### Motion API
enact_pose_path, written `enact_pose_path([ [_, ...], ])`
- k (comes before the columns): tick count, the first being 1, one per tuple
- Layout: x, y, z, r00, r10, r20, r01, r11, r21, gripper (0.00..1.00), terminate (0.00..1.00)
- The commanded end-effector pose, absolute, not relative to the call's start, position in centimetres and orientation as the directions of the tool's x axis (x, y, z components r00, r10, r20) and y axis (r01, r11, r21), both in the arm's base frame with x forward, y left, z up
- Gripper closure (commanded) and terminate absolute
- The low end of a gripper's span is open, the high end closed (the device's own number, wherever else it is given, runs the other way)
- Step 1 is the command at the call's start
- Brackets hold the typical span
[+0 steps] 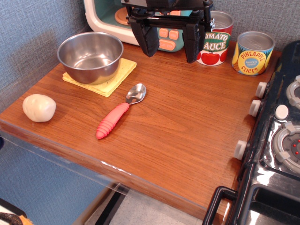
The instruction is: Move spoon to just below canned foods
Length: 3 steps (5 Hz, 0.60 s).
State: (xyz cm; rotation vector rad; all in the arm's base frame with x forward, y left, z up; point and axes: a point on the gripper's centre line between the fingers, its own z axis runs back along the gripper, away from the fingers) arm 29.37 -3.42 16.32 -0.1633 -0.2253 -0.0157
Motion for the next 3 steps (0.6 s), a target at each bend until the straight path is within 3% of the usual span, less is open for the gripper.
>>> enact_pose_path([
  [1,29.4,-3.4,16.3,0.975,0.003,0.224,0.034,0.987,-0.159,0.00,0.00],
  [3,28.6,2.5,12.8,0.977,0.094,0.191,-0.077,0.992,-0.098,0.00,0.00],
])
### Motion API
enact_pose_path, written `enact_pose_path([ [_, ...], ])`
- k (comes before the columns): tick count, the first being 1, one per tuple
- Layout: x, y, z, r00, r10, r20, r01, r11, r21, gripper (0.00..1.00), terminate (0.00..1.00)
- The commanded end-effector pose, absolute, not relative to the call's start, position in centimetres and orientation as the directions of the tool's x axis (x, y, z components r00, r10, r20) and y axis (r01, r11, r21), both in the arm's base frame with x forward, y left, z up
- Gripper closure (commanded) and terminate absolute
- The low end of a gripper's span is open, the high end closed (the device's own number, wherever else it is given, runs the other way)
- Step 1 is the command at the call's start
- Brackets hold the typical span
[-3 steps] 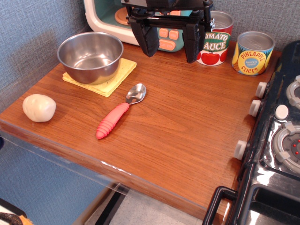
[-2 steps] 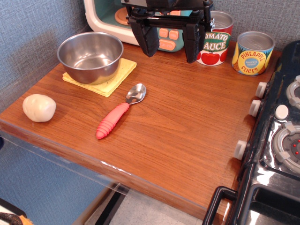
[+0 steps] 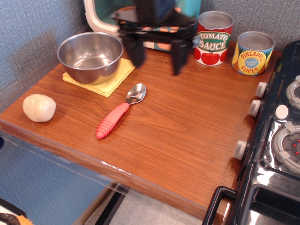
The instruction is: Move spoon to just below canned foods
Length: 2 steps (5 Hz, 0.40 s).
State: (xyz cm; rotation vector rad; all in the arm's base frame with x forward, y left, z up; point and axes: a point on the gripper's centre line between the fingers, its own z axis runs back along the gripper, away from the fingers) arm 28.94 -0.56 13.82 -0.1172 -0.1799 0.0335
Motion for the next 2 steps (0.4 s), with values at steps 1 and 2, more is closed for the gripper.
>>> enact_pose_path([
  [1,28.6,4.9,10.1,0.970,0.159,0.186,-0.147,0.986,-0.076,0.00,0.00],
  [2,29.6,5.7,6.5,0.969,0.191,0.157,-0.186,0.981,-0.049,0.00,0.00],
])
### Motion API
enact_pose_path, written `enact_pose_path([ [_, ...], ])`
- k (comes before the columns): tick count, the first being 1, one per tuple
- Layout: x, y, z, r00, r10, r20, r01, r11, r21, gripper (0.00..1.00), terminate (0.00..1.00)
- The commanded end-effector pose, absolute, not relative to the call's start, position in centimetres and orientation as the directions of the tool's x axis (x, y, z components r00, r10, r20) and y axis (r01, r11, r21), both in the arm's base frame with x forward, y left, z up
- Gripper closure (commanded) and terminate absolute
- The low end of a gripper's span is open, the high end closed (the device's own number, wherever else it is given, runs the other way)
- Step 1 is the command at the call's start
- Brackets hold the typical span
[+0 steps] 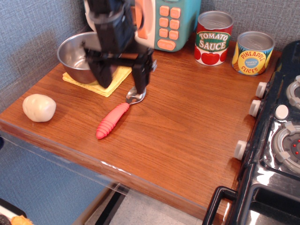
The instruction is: Move spoon to just below canned foods
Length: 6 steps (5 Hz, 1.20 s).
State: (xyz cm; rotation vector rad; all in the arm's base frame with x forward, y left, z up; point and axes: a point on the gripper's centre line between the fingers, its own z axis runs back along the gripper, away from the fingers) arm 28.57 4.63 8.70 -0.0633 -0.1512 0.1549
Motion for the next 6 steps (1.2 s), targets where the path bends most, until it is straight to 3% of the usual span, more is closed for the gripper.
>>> enact_pose_path([
  [1,30.6,5.8,4.0,0.975,0.192,0.112,-0.190,0.981,-0.025,0.00,0.00],
  [4,31.4,6.0,0.9,0.993,0.114,0.019,-0.115,0.993,0.033,0.00,0.00],
  [5,31.3,6.0,0.9,0.993,0.116,0.025,-0.117,0.993,0.021,1.00,0.00],
  [6,31.1,5.8,1.5,0.993,0.112,0.039,-0.112,0.993,0.023,1.00,0.00],
])
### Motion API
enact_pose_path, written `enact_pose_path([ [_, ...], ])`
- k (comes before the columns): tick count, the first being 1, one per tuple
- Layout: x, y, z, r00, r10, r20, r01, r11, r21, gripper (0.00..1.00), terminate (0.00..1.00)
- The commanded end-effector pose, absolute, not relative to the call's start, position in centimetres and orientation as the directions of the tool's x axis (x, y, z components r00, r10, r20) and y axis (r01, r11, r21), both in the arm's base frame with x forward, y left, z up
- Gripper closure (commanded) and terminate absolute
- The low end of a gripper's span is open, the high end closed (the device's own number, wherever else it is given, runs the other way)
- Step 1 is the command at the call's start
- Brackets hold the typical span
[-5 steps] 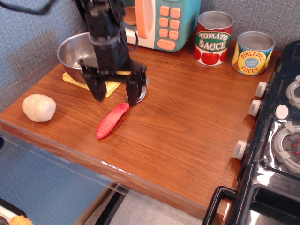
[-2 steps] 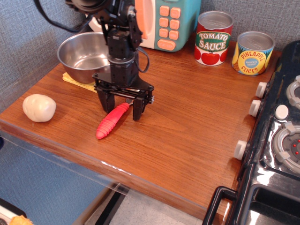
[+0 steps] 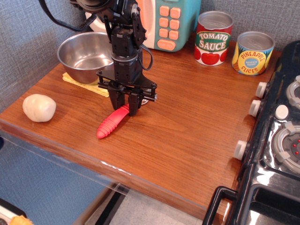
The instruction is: Move spoon to just below canned foods
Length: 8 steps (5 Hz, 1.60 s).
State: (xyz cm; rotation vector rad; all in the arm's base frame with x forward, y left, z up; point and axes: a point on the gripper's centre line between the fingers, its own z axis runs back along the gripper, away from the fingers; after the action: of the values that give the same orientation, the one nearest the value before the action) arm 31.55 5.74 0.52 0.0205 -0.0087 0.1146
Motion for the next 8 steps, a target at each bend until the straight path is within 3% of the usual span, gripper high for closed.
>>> enact_pose_path([
  [1,30.8,5.0,4.1,0.989,0.129,0.077,-0.126,0.991,-0.048,1.00,0.00],
  [2,31.5,3.2,9.1,0.964,0.201,0.172,-0.176,0.973,-0.153,1.00,0.00],
  [3,33.4,0.6,11.7,0.954,0.247,0.171,-0.210,0.955,-0.209,1.00,0.00],
  [4,36.0,-2.2,11.6,0.949,0.274,0.156,-0.230,0.940,-0.250,1.00,0.00],
  [5,38.2,-4.6,9.1,0.952,0.283,0.114,-0.246,0.933,-0.263,1.00,0.00],
  [7,39.7,-5.1,3.5,0.957,0.279,0.077,-0.261,0.947,-0.189,1.00,0.00],
  [8,40.5,-5.5,2.4,0.961,0.261,0.091,-0.242,0.955,-0.173,1.00,0.00],
])
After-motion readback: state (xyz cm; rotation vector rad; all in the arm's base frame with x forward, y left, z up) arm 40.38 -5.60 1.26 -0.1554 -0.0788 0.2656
